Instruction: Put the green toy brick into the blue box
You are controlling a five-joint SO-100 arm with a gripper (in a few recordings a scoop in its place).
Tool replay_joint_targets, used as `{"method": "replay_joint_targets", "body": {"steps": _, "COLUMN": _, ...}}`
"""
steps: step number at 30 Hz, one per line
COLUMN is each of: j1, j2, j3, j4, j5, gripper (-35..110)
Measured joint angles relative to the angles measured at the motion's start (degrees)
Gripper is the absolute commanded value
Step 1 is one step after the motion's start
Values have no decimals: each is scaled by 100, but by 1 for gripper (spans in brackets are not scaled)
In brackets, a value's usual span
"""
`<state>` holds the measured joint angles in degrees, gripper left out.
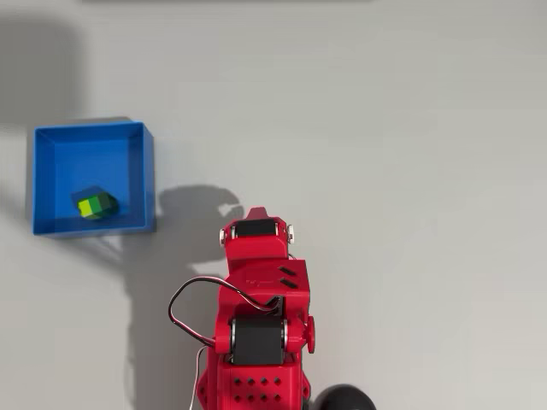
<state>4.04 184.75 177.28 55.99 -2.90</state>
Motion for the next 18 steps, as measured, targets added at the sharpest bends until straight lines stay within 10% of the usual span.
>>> {"method": "replay_joint_targets", "body": {"steps": 18, "j1": 0, "j2": 0, "j3": 44, "j4": 0, "j5": 114, "gripper": 0}}
